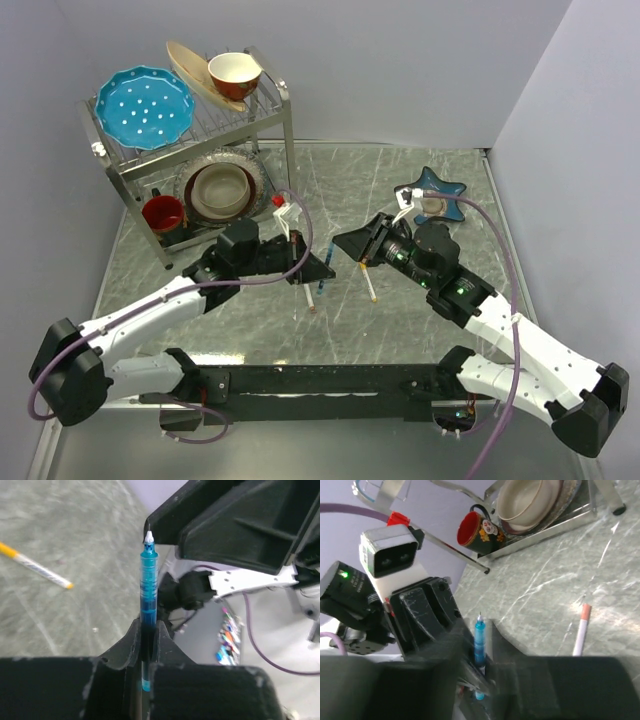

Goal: Insert the pens into the pen caps

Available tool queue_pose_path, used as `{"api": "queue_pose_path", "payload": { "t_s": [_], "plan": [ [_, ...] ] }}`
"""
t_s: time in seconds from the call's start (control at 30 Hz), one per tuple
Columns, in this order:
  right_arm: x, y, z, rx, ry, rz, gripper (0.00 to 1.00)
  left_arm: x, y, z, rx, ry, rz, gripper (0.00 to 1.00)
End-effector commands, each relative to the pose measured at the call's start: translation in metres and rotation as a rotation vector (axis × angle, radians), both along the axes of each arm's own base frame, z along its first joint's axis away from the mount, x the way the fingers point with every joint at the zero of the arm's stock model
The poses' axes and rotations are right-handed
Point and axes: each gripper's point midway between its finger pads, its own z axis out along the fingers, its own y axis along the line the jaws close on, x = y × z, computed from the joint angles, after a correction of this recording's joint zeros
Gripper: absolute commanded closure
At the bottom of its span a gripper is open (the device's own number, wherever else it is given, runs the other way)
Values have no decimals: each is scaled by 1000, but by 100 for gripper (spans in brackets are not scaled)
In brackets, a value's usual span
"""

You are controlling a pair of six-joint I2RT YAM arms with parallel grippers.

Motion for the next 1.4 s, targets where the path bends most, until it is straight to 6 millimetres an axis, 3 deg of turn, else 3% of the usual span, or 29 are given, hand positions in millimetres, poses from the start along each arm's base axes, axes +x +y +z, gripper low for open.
{"api": "queue_pose_path", "payload": {
  "t_s": [0.0, 0.07, 0.1, 0.2, 0.23, 0.3, 0.33, 0.37, 0.47, 0.5, 0.57, 0.6, 0.67, 0.7, 0.73, 0.77, 0.8, 0.87, 0.9, 0.97, 1.0, 1.37],
  "plan": [
    [14, -12, 31, -49, -148, -67, 44, 20, 25, 20, 46, -103, 161, 99],
    [28, -23, 29, -107, -162, -137, 39, 28, 39, 29, 65, -160, 227, 99],
    [39, -33, 30, -120, -164, -184, 39, 30, 49, 14, 137, -133, 263, 99],
    [72, -46, 24, -178, -165, -249, 43, 30, 69, 14, 219, -171, 313, 99],
    [89, -46, 5, -224, -121, -264, 45, 32, 75, 14, 242, -184, 346, 99],
    [111, -46, 4, -244, -109, -278, 52, 28, 85, 24, 247, -243, 355, 99],
    [130, -50, -17, -280, -62, -296, 54, 28, 92, 22, 265, -253, 376, 99],
    [139, -47, -15, -277, -61, -289, 55, 25, 98, 28, 256, -286, 392, 99],
    [170, -47, -42, -343, -14, -311, 63, 21, 110, 31, 226, -328, 436, 99],
    [182, -46, -62, -375, 24, -311, 65, 19, 111, 33, 210, -339, 436, 99],
    [200, -48, -69, -380, 44, -319, 67, 7, 109, 43, 161, -387, 386, 99],
    [210, -47, -91, -400, 89, -316, 70, 3, 108, 46, 147, -402, 370, 99],
    [227, -46, -97, -389, 111, -311, 73, -1, 109, 51, 124, -425, 360, 99],
    [234, -42, -120, -406, 151, -289, 75, -2, 109, 52, 120, -425, 359, 99],
    [242, -35, -113, -383, 142, -256, 76, -1, 110, 50, 125, -421, 366, 99],
    [247, -31, -120, -387, 154, -239, 77, 0, 110, 48, 134, -413, 370, 99],
    [251, -28, -142, -410, 199, -222, 78, 1, 111, 48, 138, -411, 372, 99],
    [260, -17, -145, -403, 206, -189, 79, 3, 113, 46, 147, -398, 394, 99],
    [262, -16, -167, -423, 253, -176, 79, 5, 115, 46, 152, -396, 410, 99],
    [270, -10, -171, -420, 264, -156, 80, 4, 118, 50, 144, -413, 419, 99],
    [269, -8, -188, -438, 299, -145, 80, 4, 119, 52, 137, -421, 428, 99],
    [270, 2, -247, -464, 430, -86, 80, 8, 134, 63, 113, -458, 516, 99]
  ]
}}
